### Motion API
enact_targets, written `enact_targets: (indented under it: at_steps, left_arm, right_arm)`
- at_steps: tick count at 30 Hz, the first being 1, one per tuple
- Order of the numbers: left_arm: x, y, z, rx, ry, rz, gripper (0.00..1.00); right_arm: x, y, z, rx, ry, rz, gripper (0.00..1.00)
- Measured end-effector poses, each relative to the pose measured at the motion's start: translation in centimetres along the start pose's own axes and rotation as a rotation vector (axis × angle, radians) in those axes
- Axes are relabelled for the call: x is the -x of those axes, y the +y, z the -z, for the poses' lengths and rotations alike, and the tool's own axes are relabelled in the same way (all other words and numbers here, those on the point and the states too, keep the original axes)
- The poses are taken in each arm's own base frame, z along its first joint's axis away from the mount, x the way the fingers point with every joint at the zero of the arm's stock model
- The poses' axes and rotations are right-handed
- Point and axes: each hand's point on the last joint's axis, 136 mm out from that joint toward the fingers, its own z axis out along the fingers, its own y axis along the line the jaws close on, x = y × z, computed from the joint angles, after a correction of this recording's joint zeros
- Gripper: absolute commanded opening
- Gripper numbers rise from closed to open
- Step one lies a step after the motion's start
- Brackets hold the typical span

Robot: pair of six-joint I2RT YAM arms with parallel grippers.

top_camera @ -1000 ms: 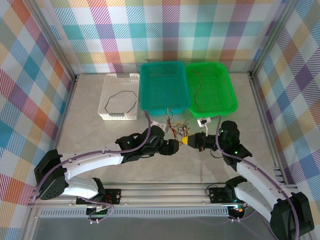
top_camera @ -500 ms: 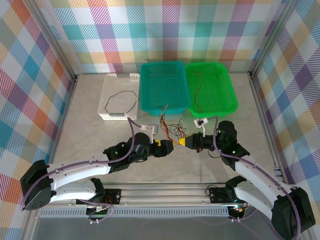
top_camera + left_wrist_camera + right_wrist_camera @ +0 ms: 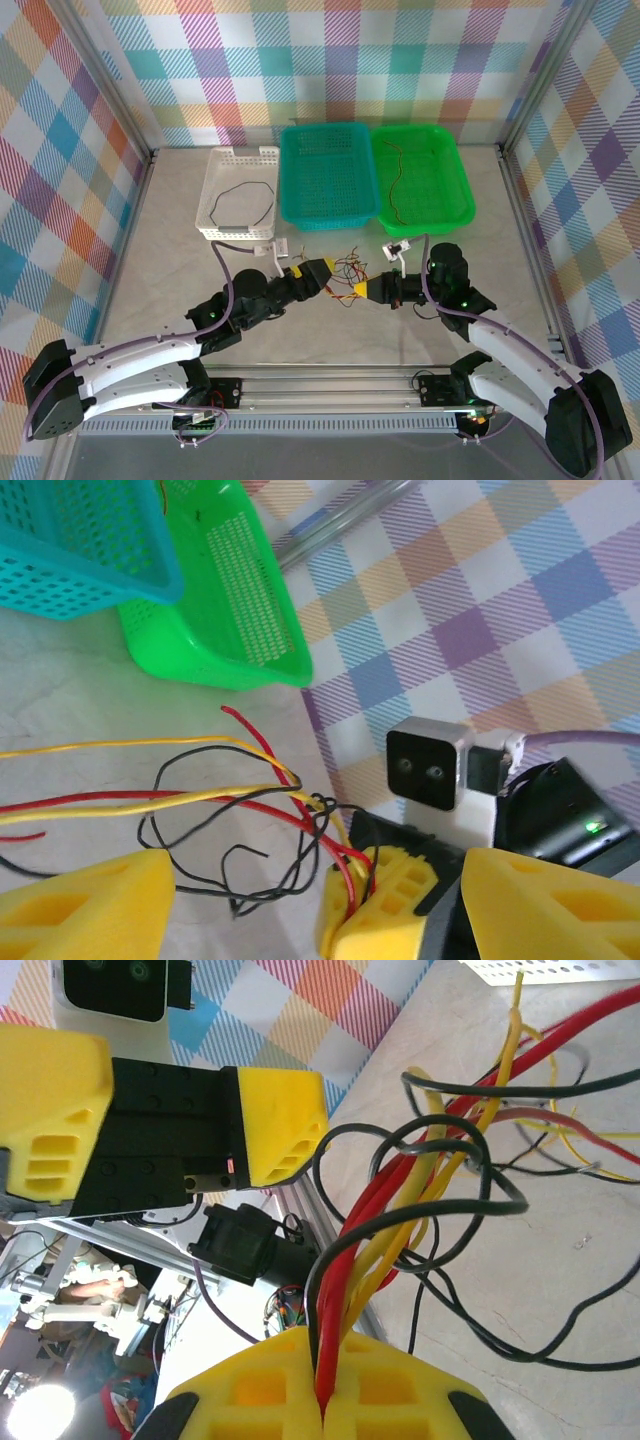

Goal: Untangle the cables

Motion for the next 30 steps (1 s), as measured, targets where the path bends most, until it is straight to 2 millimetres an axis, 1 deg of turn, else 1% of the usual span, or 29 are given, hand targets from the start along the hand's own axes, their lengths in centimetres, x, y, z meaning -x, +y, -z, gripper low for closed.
enact_targets:
  at_steps: [3,6,9,13,16,19,24,26,30]
  left_arm:
    - [-0.5,0.6,-0.4,0.012,0.012,0.03,0.75]
    - [-1.7,1.6,-1.1,0.039,0.055,0.047,0.74]
    - [-3.3,2.3,-1.7,0.053,0.124,0.042,0.73]
    - [-5.5,2.2,-2.6,0.046,0.24,0.017,0.71]
    - [-6.5,1.7,-2.9,0.032,0.305,-0.009,0.7]
    - [-7.1,1.7,-2.7,0.03,0.345,-0.037,0.66]
    - [-8.0,1.9,-2.5,0.034,0.404,-0.073,0.51]
    - [-8.6,2.2,-2.6,0.035,0.428,-0.081,0.49]
    - [-9.2,2.0,-2.7,0.018,0.454,-0.084,0.49]
  right_arm:
    - [-0.1,0.1,-0.1,0.003,0.004,0.0,0.0]
    - [-0.1,0.0,-0.1,-0.003,0.001,0.0,0.0]
    - [0.1,-0.1,-0.1,-0.011,-0.008,0.003,0.0]
    - [0.4,0.2,0.1,-0.014,-0.026,0.021,0.0]
    - [0.5,0.4,0.2,-0.015,-0.034,0.028,0.0]
    - [0.5,0.5,0.3,-0.017,-0.037,0.03,0.0]
    - [0.7,0.3,0.3,-0.027,-0.045,0.029,0.0]
    - [0.7,0.2,0.3,-0.033,-0.05,0.026,0.0]
    - [0.9,0.0,0.3,-0.045,-0.059,0.017,0.0]
